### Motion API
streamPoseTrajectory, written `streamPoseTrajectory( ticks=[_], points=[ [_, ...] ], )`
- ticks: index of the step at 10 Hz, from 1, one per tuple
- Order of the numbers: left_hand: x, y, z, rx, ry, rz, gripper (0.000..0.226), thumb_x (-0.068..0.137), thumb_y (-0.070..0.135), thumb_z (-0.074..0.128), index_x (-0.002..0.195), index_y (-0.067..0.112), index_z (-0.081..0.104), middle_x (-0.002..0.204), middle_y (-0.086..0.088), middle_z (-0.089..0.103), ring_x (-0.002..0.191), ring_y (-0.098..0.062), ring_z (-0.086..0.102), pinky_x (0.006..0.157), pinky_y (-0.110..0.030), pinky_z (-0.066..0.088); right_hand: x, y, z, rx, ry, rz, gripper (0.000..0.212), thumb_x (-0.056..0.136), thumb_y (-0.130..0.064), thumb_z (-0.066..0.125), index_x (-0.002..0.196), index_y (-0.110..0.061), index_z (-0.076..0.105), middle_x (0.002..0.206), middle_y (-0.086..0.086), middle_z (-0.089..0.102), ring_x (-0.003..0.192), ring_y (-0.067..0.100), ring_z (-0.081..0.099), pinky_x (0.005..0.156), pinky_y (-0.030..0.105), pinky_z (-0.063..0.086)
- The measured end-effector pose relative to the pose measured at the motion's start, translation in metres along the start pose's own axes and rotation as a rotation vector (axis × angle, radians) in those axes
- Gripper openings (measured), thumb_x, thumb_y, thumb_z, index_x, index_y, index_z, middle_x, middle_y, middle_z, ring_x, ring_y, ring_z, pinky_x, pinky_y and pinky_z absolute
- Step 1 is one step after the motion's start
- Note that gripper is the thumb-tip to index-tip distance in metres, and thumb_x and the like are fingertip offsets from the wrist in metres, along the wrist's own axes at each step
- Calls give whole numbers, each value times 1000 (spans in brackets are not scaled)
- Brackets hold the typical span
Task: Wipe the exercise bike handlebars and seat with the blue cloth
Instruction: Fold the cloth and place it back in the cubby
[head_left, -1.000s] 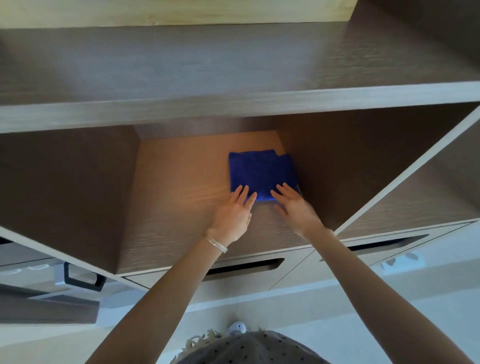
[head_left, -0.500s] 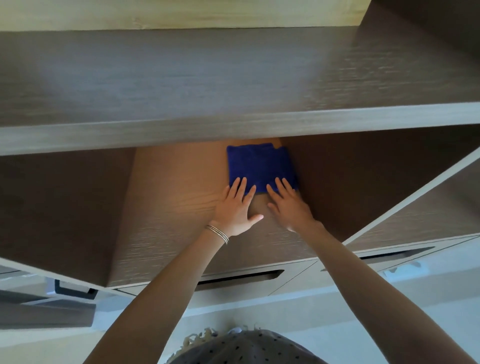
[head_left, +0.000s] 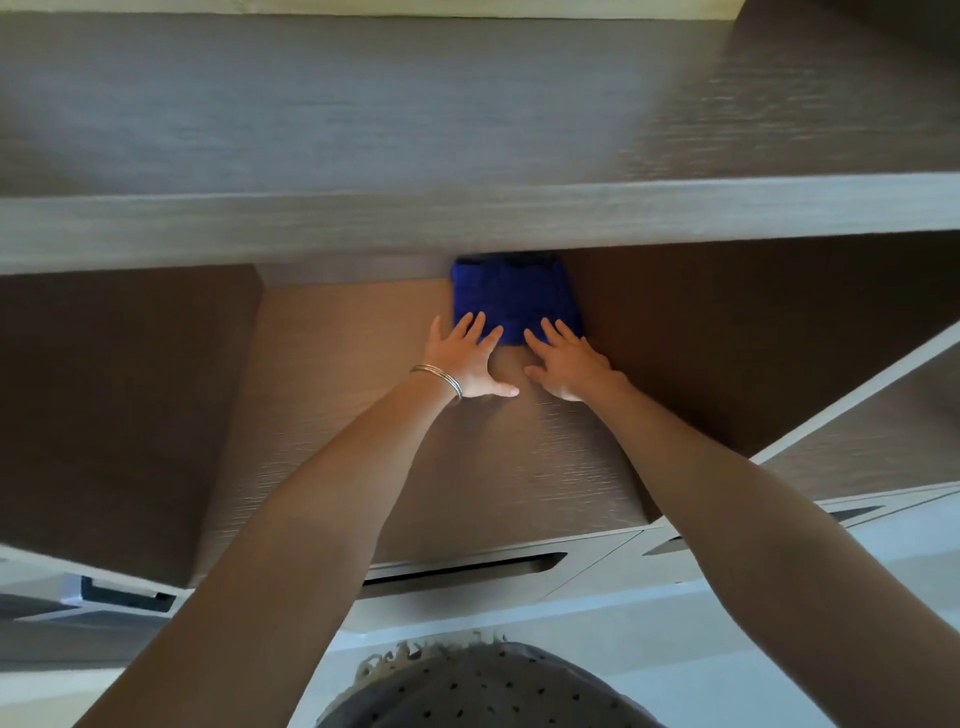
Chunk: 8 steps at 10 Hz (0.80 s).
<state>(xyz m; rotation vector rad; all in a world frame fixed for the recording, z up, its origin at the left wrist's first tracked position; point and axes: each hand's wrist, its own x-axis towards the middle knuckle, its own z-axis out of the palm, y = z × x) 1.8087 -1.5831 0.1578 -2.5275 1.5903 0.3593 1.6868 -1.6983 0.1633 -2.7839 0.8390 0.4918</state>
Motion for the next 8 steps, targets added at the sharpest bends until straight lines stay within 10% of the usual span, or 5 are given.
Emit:
streamPoseTrajectory(
  ticks=[8],
  points=[
    [-36,-12,17,-72,103,4,85,81,70,42,147,29,8,158,0,-4,144,-23,-2,115,-55,3,-32,4,6,58,162,-100,59,99,-37,34,148,-16,8,158,7,-2,145,21,-7,119,39,10]
  ],
)
